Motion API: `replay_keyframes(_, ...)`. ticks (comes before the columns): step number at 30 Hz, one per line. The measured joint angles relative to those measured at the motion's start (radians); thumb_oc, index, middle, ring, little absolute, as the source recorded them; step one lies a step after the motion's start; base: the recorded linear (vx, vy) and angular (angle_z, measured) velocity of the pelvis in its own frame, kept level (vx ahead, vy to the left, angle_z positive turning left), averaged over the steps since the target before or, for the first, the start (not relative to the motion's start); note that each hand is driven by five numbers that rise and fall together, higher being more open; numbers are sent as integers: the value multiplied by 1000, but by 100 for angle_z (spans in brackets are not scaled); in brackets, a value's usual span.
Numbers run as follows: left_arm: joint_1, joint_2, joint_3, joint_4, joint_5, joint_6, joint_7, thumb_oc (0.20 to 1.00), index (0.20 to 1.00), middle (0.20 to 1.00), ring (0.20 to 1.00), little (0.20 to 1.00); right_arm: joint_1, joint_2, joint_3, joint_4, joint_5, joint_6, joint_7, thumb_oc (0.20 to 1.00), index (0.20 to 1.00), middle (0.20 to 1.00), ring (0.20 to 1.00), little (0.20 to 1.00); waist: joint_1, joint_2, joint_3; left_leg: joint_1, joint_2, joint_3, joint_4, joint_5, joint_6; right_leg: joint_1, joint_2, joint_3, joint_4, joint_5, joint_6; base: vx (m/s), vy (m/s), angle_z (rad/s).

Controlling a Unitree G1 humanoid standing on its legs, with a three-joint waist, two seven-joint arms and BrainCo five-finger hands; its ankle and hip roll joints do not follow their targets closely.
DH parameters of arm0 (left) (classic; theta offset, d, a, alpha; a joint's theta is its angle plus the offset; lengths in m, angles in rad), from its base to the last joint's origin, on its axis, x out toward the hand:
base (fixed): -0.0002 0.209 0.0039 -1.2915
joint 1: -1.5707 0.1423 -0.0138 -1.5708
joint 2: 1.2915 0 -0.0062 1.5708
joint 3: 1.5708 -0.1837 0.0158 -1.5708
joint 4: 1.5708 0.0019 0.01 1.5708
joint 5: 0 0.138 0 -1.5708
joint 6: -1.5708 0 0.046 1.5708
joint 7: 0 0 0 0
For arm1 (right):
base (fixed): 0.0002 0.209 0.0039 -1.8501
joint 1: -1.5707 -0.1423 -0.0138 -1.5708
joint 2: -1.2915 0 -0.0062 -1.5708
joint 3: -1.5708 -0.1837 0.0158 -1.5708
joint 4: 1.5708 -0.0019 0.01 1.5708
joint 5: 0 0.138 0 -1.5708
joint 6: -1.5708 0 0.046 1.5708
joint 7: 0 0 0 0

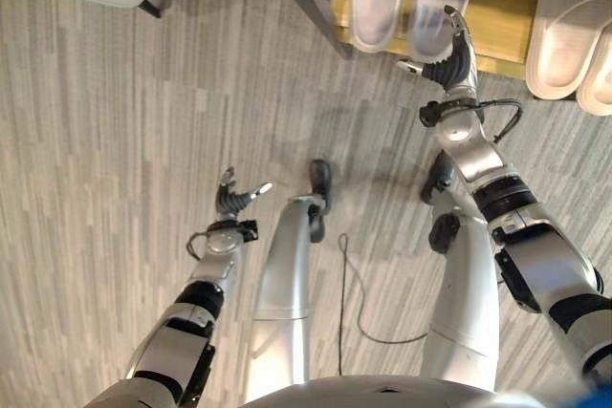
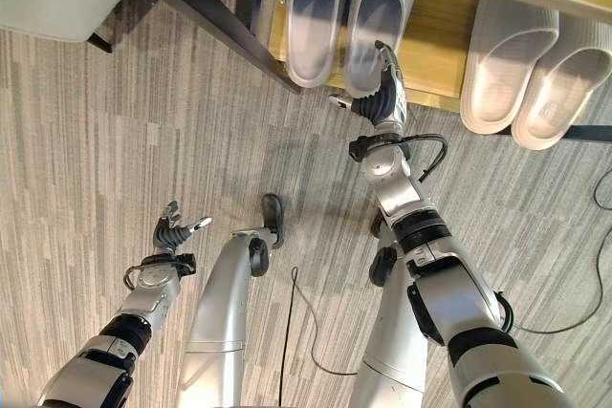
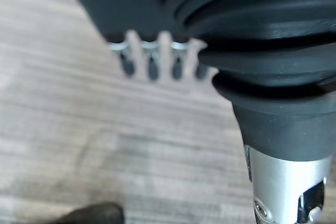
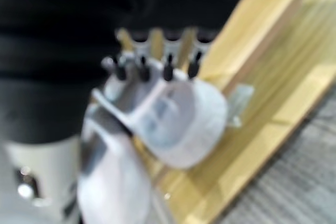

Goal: Arrange the slippers neatly on the shoe rack.

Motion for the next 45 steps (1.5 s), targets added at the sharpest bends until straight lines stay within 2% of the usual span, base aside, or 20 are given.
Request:
replay_keyframes(4,6,0,1,-7,0,0,0,1000,1000,1000,1000,1000,92,-21,-12,-44,42,-32,17,1000,1000,1000,1000,1000,-8,-2,0,75,-5,-1,-54,16,0,92,-3,-21,-61,13,7,-73,-1,4)
replay_keyframes(6,20,-1,-1,-27,12,-2,0,1000,1000,1000,1000,1000,270,-18,-37,-87,44,-57,19,1000,1000,1000,1000,1000,-34,-5,1,202,-22,-14,-152,47,-6,236,-11,-61,-150,32,14,-49,-25,17)
replay_keyframes(7,32,2,-4,-46,13,-4,1,1000,1000,1000,1000,1000,331,-8,-46,-75,49,-65,20,1000,1000,1000,1000,1000,-47,-12,1,257,-25,-17,-185,53,-10,293,-13,-75,-175,33,15,-46,-38,20)
replay_keyframes(8,85,5,-15,-106,48,-34,-1,1000,1000,1000,1000,1000,451,15,-61,-23,56,-74,21,1000,1000,1000,1000,1000,-75,-44,-24,373,-34,-18,-272,74,-15,404,-14,-98,-239,40,17,-62,-54,16)
replay_keyframes(10,124,24,-52,-155,71,-30,-10,1000,1000,1000,1000,1000,529,10,-80,7,53,-99,34,1000,1000,1000,1000,1000,-87,-62,-29,434,-36,-22,-299,80,-22,463,-18,-112,-250,34,15,-57,-39,14)
replay_keyframes(11,174,22,-99,-152,97,-28,-32,1000,1000,1000,1000,1000,614,31,-96,98,62,-83,50,1000,1000,1000,1000,1000,-96,-83,-30,599,-49,-23,-414,118,-29,623,-13,-135,-346,56,22,-19,-24,8)
replay_keyframes(13,198,24,-134,-144,128,-31,-52,1000,1000,1000,1000,1000,662,39,-81,128,62,-90,62,1000,1000,1000,1000,1000,-104,-96,-60,661,-48,-17,-483,130,-29,679,-3,-144,-408,53,24,-10,-53,1)
replay_keyframes(14,210,32,-161,-145,130,-28,-66,1000,1000,1000,1000,1000,668,55,-80,185,61,-106,80,1000,1000,1000,1000,1000,-107,-100,-59,711,-50,-17,-538,167,-36,733,-2,-173,-454,81,23,36,-56,12)
replay_keyframes(15,239,28,-182,-147,132,-23,-85,1000,1000,1000,1000,1000,698,73,-75,257,62,-94,100,1000,1000,1000,1000,1000,-105,-100,-59,802,-55,-24,-619,198,-42,820,1,-198,-513,110,25,120,-33,10)
replay_keyframes(16,289,60,-251,-158,208,-22,-100,1000,1000,1000,1000,1000,774,78,-45,307,61,-92,129,1000,1000,1000,1000,1000,-92,-99,-62,964,-51,-22,-716,217,-51,965,17,-215,-576,112,27,97,-15,5)
replay_keyframes(19,351,100,-293,-175,326,-26,-118,1000,1000,1000,1000,1000,834,76,-24,367,59,-94,151,1000,1000,1000,1000,1000,-96,-77,-114,1087,-42,-16,-800,223,-59,1073,33,-231,-623,88,40,138,-43,-6)
replay_keyframes(24,389,98,-354,-282,386,-26,-193,1000,1000,1000,1000,1000,880,86,-19,437,9,-81,221,1000,1000,1000,1000,1000,-100,-43,-126,1411,-14,6,-976,275,-77,1381,91,-262,-779,137,46,139,-66,-10)
replay_keyframes(26,411,105,-395,-342,420,-32,-243,1000,1000,1000,1000,1000,916,88,-18,434,-13,-78,250,1000,1000,1000,1000,1000,-99,-19,-169,1503,-7,15,-1031,278,-82,1470,106,-264,-834,135,56,113,-60,-8)
replay_keyframes(28,424,124,-397,-416,431,-30,-292,1000,1000,1000,1000,1000,931,86,-18,444,-29,-66,275,1000,1000,1000,1000,1000,-102,8,-192,1522,-5,19,-1035,274,-83,1495,112,-262,-854,142,56,82,-77,-8)
replay_keyframes(32,445,135,-407,-525,429,-28,-376,1000,1000,1000,1000,1000,944,83,-24,455,-29,-51,302,1000,1000,1000,1000,1000,-107,32,-201,1554,3,30,-1031,275,-86,1520,123,-254,-857,149,53,-2,-55,-8)
replay_keyframes(36,440,154,-466,-633,385,-21,-461,1000,1000,1000,1000,1000,947,86,-23,455,-29,-51,324,1000,1000,1000,1000,1000,-110,30,-200,1556,8,36,-1032,279,-91,1519,129,-247,-857,150,52,-16,-57,-6)
replay_keyframes(38,387,170,-534,-693,364,-2,-520,1000,1000,1000,1000,1000,951,86,-19,455,-29,-50,335,1000,1000,1000,1000,1000,-114,34,-205,1564,15,46,-1031,280,-91,1519,136,-234,-857,153,49,-11,-99,-14)
replay_keyframes(39,303,159,-588,-753,333,5,-566,1000,1000,1000,1000,1000,955,86,-13,455,-29,-50,336,1000,1000,1000,1000,1000,-124,34,-206,1567,16,49,-1031,280,-91,1520,137,-231,-856,155,47,-12,-80,-10)
replay_keyframes(41,244,107,-608,-779,301,-2,-576,1000,1000,1000,1000,1000,956,87,-2,455,-29,-49,342,1000,1000,1000,1000,1000,-144,34,-208,1569,16,51,-1031,281,-92,1521,138,-230,-856,156,47,-14,-69,-6)
replay_keyframes(45,185,-48,-613,-629,314,-3,-550,1000,1000,1000,1000,1000,958,89,19,449,-28,-49,347,1000,1000,1000,1000,1000,-179,45,-217,1568,20,63,-1031,279,-90,1511,142,-220,-856,155,46,5,-65,-9)
